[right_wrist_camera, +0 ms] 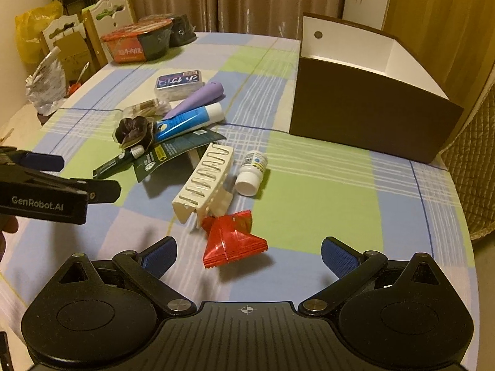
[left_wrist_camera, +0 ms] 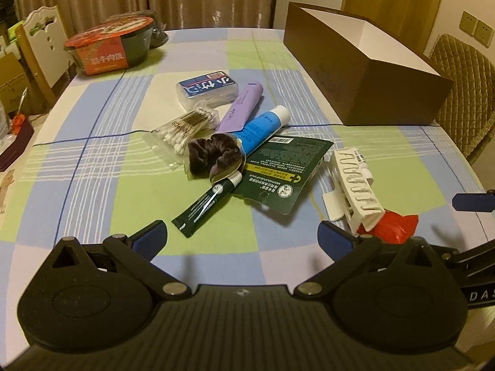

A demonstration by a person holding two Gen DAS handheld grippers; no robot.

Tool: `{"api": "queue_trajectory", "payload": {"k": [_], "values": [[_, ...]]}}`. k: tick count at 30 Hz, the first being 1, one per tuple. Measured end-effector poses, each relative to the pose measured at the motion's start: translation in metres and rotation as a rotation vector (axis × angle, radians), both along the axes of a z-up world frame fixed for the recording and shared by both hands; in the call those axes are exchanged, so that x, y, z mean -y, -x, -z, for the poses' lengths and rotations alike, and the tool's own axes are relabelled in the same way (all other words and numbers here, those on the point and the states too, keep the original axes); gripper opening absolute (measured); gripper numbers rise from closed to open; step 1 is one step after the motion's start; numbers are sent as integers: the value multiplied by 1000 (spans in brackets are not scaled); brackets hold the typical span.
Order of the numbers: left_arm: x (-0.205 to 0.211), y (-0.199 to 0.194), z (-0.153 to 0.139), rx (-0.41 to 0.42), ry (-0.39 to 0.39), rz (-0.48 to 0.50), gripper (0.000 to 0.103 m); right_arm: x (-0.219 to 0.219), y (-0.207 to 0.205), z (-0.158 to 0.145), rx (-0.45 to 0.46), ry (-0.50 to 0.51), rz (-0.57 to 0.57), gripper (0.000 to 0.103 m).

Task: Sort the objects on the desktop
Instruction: 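Grasp the red candy wrapper with the right gripper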

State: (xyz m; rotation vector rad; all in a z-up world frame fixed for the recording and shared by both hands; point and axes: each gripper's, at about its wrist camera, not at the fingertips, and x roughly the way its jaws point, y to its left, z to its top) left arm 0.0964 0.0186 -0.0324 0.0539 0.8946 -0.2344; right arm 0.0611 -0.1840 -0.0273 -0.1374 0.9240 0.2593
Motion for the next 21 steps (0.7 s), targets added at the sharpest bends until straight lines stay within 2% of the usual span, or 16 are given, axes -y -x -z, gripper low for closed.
{"api": "queue_trajectory", "payload": {"k": [5, 6, 7, 12, 13, 15, 21], "values": [[1, -11, 2, 9, 10, 44, 102, -5, -3, 2, -7, 23, -13, 100], [1, -13, 2, 10, 10, 51, 102, -6, -4, 4, -17, 27, -23, 85], [2, -15, 3, 9, 11, 55, 102, -7, -6, 5, -26, 32, -33, 75], [3, -18, 4, 6, 19, 58, 102, -11, -12, 11, -40, 52, -77, 73], [3, -19, 4, 6, 21, 57, 102, -11, -14, 13, -43, 56, -88, 62], [2, -19, 4, 10, 25, 52, 102, -13, -18, 17, -55, 63, -112, 55], [5, -19, -2, 26, 28, 7, 102, -17, -26, 27, -58, 112, -208, 55]]}}
